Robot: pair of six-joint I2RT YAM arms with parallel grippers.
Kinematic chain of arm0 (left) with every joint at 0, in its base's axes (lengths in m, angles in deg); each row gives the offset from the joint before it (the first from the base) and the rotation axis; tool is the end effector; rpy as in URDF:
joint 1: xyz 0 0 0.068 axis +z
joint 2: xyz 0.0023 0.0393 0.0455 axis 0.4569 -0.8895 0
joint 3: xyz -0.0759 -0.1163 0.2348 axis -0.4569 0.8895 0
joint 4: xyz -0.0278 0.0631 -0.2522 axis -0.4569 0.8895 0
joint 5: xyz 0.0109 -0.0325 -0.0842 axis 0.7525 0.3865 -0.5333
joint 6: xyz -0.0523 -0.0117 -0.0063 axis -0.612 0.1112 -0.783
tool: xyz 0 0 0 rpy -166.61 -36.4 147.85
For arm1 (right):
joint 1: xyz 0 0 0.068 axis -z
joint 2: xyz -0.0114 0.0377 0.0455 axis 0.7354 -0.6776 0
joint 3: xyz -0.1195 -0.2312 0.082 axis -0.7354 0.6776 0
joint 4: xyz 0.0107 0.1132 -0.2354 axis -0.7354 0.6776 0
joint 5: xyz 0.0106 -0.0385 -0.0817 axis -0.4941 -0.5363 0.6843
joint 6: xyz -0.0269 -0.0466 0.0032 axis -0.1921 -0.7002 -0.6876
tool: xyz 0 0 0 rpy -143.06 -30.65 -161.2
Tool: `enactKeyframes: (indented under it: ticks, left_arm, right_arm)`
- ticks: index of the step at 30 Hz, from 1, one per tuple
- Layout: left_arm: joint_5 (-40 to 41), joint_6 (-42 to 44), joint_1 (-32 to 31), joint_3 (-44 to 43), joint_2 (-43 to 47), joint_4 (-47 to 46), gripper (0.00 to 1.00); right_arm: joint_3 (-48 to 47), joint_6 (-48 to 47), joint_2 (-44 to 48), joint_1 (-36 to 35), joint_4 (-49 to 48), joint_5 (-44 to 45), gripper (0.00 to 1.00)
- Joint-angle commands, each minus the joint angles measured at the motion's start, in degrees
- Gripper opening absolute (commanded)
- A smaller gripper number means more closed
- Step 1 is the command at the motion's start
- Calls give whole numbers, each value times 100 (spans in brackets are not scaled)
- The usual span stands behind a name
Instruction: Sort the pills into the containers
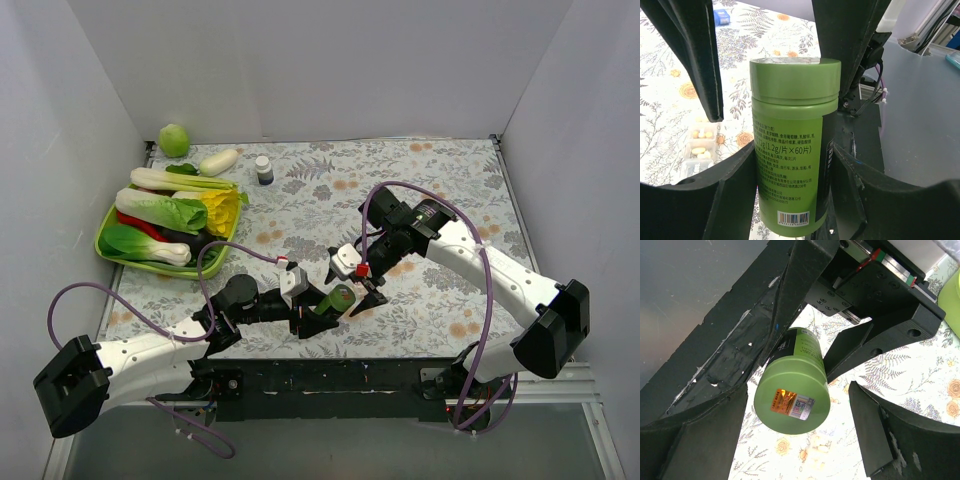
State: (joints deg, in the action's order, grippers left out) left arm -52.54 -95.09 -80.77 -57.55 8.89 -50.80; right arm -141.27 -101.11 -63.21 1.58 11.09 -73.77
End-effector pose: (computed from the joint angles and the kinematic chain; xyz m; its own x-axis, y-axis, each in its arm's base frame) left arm 0.1053 -0.1729 0.2207 -0.7579 -0.0307 -0.6517 0.6439 0.1251 -0.7548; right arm 0.1657 0.2118 0.3277 0.4628 -0.3334 -0.8214 -0.7819 -0.5901 -0.2011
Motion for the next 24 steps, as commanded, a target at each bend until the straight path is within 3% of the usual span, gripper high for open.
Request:
enactKeyframes:
  ticks: [1,17,24]
  left_arm:
    - [-107,-35,6,-112,38,-244,0]
    - [-90,-26,6,-85,56,-244,0]
    - [-19,-43,6,-129,39,-297,0]
  right_arm:
    - [-20,29,149,-12,-37,-107,88]
    - [103,143,351,216,-72,-318,87]
    - [296,504,422,216,-344,-414,80]
